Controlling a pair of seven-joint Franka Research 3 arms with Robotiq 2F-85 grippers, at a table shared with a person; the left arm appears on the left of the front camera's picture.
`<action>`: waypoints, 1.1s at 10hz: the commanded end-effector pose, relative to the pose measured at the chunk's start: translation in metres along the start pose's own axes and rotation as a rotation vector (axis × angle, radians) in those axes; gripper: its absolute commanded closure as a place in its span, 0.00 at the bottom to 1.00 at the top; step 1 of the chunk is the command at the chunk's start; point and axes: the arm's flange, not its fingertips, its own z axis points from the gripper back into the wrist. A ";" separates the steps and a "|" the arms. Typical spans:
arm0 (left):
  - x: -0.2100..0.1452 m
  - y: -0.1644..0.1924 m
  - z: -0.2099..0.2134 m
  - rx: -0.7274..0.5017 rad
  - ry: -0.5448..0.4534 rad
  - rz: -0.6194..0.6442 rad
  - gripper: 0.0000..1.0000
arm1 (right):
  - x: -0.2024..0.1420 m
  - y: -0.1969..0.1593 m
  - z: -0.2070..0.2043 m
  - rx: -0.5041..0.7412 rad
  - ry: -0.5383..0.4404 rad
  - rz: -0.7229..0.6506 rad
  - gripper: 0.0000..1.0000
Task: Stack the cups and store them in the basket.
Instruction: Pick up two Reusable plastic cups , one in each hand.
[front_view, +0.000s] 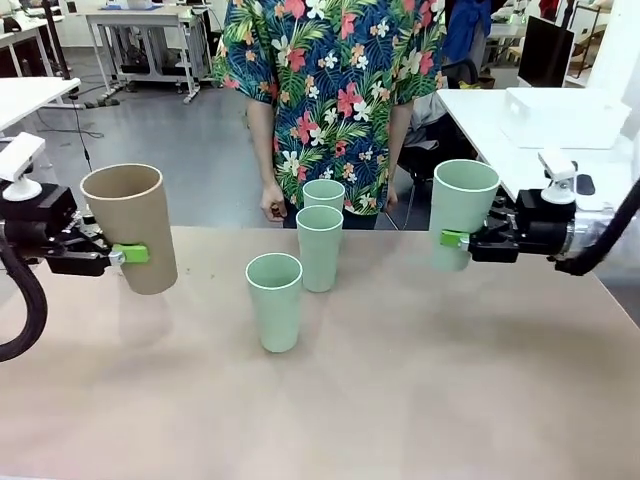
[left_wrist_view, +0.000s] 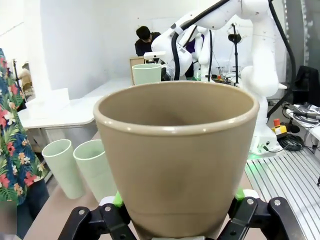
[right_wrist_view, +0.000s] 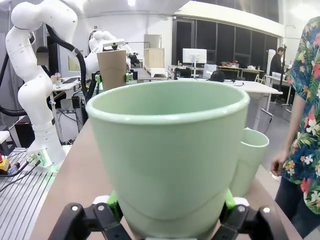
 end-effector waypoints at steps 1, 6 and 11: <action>0.002 -0.008 -0.015 0.013 0.007 0.033 0.15 | 0.002 0.012 0.019 0.009 -0.008 -0.012 0.16; -0.010 -0.013 -0.029 0.008 -0.018 0.055 0.15 | -0.016 0.031 0.048 -0.040 -0.052 -0.019 0.16; -0.012 -0.013 -0.029 0.005 -0.005 0.055 0.15 | -0.022 0.042 0.053 -0.082 -0.049 -0.051 0.16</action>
